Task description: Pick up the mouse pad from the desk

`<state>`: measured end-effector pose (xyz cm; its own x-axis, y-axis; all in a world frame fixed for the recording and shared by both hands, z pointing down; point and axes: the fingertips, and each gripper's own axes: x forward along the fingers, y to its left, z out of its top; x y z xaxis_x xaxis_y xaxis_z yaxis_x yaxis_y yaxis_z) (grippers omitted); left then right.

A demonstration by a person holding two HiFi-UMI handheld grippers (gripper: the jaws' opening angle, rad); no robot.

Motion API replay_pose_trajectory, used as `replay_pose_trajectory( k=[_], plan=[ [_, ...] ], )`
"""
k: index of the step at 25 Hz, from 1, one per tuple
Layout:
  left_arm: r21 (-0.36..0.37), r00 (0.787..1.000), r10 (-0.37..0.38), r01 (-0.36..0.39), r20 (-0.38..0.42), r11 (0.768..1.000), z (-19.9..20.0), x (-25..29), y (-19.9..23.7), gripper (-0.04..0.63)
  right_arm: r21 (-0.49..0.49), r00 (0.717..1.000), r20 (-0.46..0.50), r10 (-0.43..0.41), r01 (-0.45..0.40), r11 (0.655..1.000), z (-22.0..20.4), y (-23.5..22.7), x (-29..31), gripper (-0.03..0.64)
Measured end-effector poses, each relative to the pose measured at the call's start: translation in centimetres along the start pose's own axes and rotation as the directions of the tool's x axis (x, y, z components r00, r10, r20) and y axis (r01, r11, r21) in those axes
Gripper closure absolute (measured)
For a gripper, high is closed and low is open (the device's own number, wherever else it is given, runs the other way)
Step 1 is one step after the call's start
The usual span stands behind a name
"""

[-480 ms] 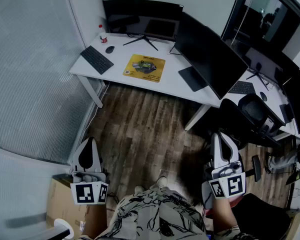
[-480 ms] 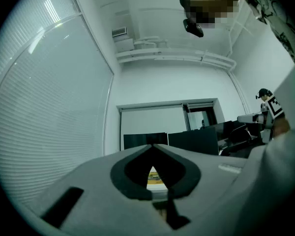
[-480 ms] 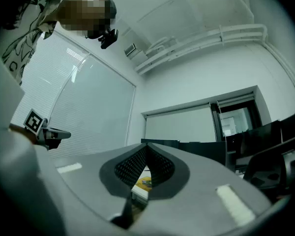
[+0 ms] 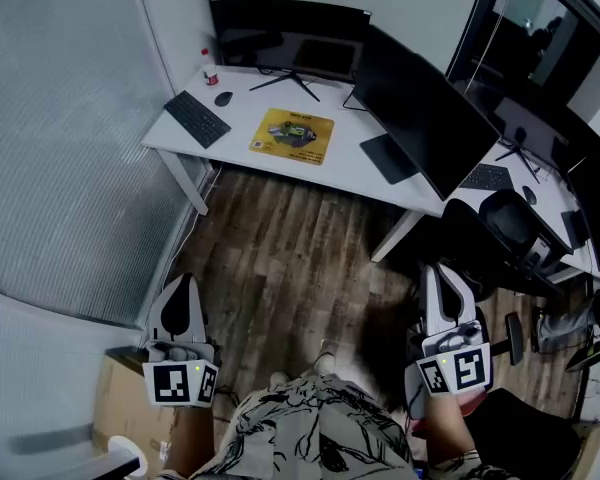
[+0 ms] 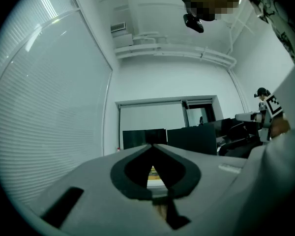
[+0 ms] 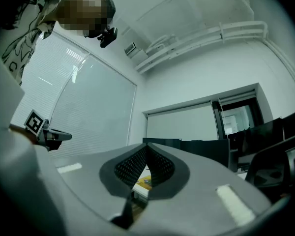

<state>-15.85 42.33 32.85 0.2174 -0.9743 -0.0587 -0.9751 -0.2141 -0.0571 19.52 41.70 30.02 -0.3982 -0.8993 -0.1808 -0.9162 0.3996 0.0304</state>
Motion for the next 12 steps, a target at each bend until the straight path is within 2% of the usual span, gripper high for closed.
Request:
replay_pose_trajectory(
  k=[6,12],
  plan=[
    [-0.033,1.000,-0.005,0.005,0.009,0.999,0.08,0.04,0.21,0.589,0.080,1.000,-0.003,-0.013,0.013,0.997,-0.20,-0.53,0.20,0.611],
    [-0.014,1.000,0.010,-0.010,0.006,1.000,-0.07,-0.08,0.55,0.589,0.018,0.999,-0.025,-0.043,0.043,0.999,-0.68,-0.62,0.21,0.611]
  ],
)
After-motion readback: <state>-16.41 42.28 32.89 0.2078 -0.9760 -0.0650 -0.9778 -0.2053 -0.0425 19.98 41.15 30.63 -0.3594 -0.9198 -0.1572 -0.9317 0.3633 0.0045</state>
